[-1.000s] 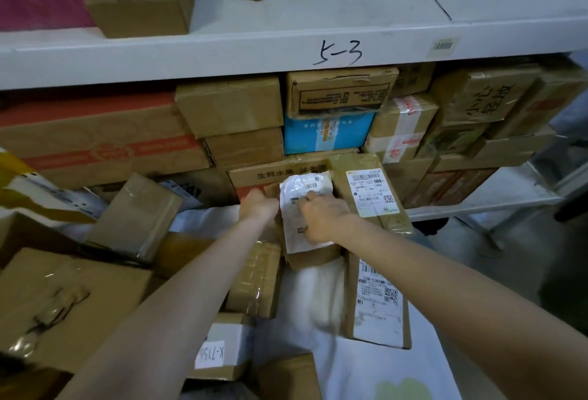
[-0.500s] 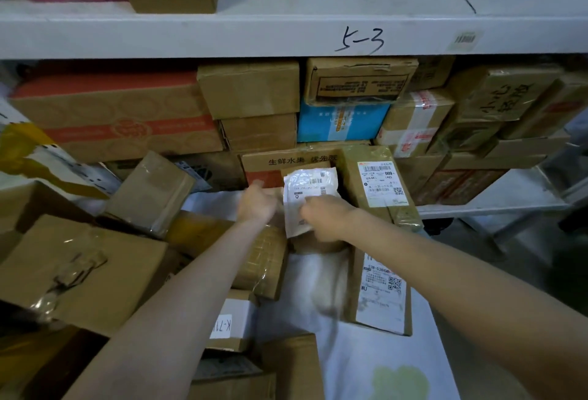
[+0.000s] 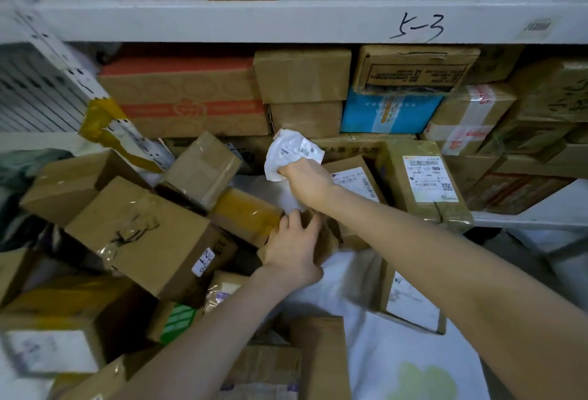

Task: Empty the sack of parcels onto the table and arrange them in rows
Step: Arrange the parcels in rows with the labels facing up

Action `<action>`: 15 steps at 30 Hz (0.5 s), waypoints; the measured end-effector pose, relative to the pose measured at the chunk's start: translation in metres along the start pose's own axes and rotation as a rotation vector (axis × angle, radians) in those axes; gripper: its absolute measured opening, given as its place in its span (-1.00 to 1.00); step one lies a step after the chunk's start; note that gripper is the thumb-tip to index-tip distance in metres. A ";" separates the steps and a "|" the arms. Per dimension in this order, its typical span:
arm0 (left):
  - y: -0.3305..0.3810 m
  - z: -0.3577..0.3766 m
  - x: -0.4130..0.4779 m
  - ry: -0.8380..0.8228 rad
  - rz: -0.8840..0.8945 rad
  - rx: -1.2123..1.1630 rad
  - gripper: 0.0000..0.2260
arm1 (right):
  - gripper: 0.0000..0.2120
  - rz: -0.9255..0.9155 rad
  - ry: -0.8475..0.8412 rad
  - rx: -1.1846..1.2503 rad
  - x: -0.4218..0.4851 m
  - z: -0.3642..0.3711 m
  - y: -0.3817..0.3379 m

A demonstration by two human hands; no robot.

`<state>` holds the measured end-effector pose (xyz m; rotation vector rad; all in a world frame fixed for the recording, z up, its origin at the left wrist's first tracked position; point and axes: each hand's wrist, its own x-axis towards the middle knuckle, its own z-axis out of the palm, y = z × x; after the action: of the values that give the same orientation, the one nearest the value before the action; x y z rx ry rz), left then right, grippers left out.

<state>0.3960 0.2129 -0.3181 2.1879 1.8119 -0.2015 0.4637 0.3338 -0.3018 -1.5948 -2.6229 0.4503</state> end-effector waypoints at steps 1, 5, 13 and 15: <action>0.000 0.000 -0.005 0.001 0.009 -0.002 -0.12 | -0.66 0.007 -0.068 0.017 0.005 0.004 -0.004; 0.003 0.002 -0.008 -0.097 -0.012 -0.012 -0.14 | -0.71 0.019 -0.238 -0.065 0.009 0.029 -0.013; 0.008 0.017 -0.004 -0.215 0.035 0.001 -0.29 | -0.68 0.186 -0.462 -0.033 0.005 0.056 0.002; 0.007 0.020 -0.003 -0.190 0.037 -0.004 -0.31 | -0.64 0.193 -0.478 -0.051 0.005 0.057 0.003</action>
<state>0.4035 0.2025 -0.3349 2.1187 1.6659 -0.3840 0.4533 0.3265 -0.3574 -1.9785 -2.8252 0.8811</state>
